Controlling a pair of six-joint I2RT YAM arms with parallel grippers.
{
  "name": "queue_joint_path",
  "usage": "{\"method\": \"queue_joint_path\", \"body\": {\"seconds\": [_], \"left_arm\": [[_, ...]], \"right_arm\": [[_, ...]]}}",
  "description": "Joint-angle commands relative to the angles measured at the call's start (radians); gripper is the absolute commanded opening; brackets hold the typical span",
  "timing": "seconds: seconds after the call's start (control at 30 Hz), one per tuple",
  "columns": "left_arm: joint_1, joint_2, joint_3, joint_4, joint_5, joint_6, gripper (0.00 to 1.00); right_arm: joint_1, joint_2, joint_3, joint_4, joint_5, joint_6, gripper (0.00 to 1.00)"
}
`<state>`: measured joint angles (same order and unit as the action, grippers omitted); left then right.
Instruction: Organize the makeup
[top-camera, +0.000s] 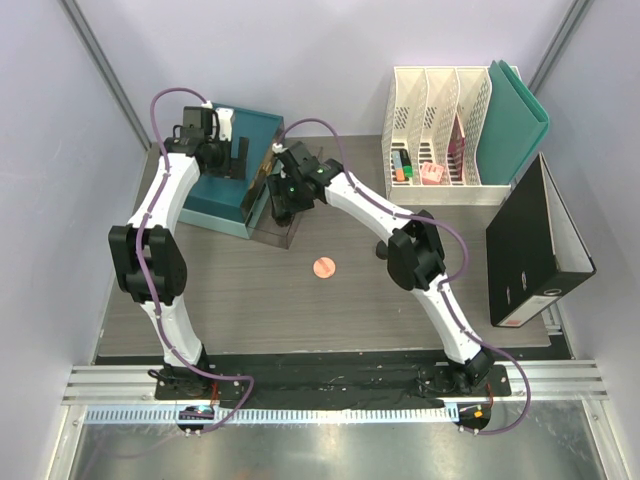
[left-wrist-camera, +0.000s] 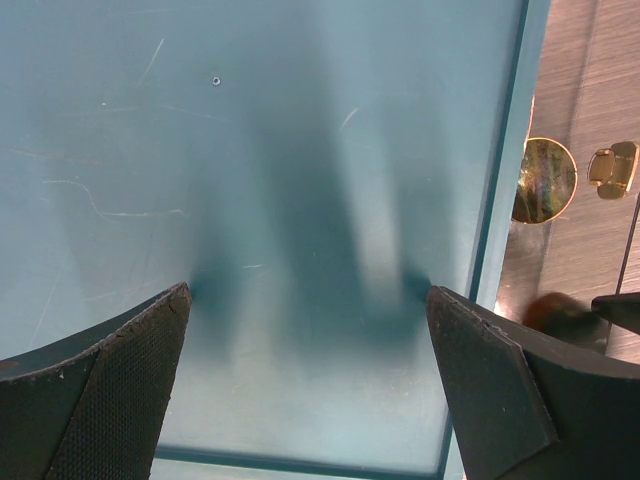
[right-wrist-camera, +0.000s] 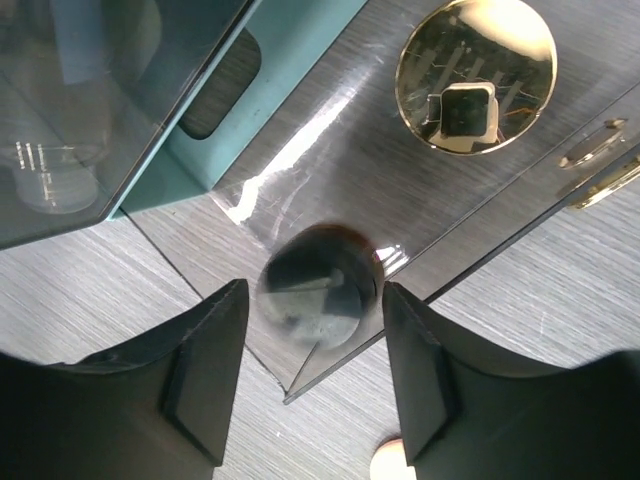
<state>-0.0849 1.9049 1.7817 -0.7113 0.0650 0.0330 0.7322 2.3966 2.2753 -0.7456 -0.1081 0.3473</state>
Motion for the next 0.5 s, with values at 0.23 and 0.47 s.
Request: {"method": "queue_joint_path", "body": {"seconds": [0.23,0.47], "left_arm": [[0.002,0.086,-0.051,-0.162,0.024,-0.004,1.00],[0.001,0.082,-0.053,-0.159,0.025,-0.004,1.00]], "right_arm": [[0.004,-0.105,-0.014,0.030,0.073,0.005,0.64],[-0.053,-0.327,-0.268,0.063,0.260,0.002,0.65]]}}
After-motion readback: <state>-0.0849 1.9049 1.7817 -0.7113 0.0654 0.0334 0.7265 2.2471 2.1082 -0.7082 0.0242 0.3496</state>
